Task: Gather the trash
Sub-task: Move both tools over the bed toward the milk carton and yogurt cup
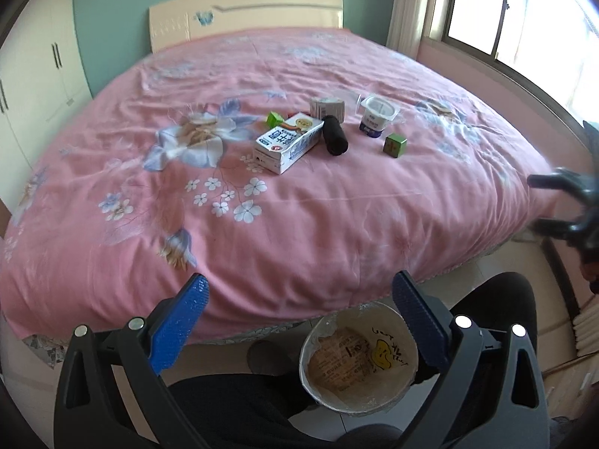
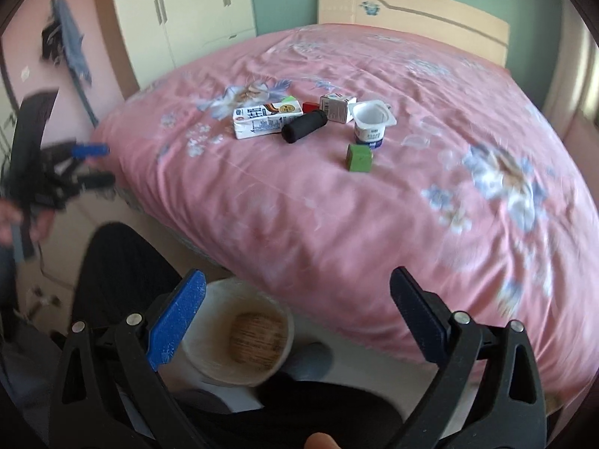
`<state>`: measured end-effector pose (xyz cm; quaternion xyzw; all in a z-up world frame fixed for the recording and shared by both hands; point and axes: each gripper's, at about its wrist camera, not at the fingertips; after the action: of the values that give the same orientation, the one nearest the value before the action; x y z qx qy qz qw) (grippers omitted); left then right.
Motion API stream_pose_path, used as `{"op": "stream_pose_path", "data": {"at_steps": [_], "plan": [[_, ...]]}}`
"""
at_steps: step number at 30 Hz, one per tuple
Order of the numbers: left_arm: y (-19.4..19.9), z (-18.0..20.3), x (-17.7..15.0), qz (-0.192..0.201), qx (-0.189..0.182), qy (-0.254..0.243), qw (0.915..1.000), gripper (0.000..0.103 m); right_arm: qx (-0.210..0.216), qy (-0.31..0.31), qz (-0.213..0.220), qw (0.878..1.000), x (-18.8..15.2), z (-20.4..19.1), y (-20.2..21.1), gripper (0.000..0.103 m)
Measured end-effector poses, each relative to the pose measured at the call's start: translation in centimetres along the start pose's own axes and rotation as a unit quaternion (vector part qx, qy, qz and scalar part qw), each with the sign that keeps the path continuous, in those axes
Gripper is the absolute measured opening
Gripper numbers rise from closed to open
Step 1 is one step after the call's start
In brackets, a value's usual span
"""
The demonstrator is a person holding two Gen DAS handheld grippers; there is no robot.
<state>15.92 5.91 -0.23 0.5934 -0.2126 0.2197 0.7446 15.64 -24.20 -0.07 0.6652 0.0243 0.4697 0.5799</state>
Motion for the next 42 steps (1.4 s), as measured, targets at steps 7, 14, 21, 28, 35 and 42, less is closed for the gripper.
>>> {"op": "stream_pose_path", "data": {"at_steps": [7, 14, 21, 28, 35, 42], "plan": [[-4.2, -1.8, 4.3, -0.047, 0.03, -0.009, 0.9984, 0.1, -0.022, 0.047, -0.028, 0.998, 2.5, 2.8, -2.1, 0.097], [-7.6, -1.3, 8.0, -0.087, 0.036, -0.05, 0.9943, 0.1, -0.02, 0.047, -0.047, 0.998, 5.0, 6.7, -4.0, 0.097], [-11.1, 0.2, 11.9, -0.112, 0.033, -0.112, 0.9868, 0.1, 0.013, 0.055, -0.053, 0.997, 7.8, 10.4, -6.5, 0.097], [-14.9, 1.0, 14.6, -0.134, 0.035, -0.153, 0.9785, 0.1, 0.011, 0.085, -0.064, 0.994, 10.6, 12.9, -9.9, 0.097], [-18.1, 2.1, 16.1, -0.154, 0.027, -0.181, 0.9708, 0.1, 0.009, 0.101, -0.074, 0.992, 12.8, 14.4, -14.1, 0.097], [-20.0, 3.3, 16.1, -0.176, -0.001, -0.222, 0.9591, 0.1, 0.03, 0.105, -0.092, 0.99, 13.4, 15.3, -17.5, 0.097]]}}
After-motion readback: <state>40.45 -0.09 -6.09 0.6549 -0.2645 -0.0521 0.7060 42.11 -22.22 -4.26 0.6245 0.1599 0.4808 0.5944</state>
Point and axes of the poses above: each gripper's, at about its wrist camera, not at the fingertips, and y roughly against the way its jaws point, z to its right, x to its top, and after that the axes turned 15 degrees about y, right-handed
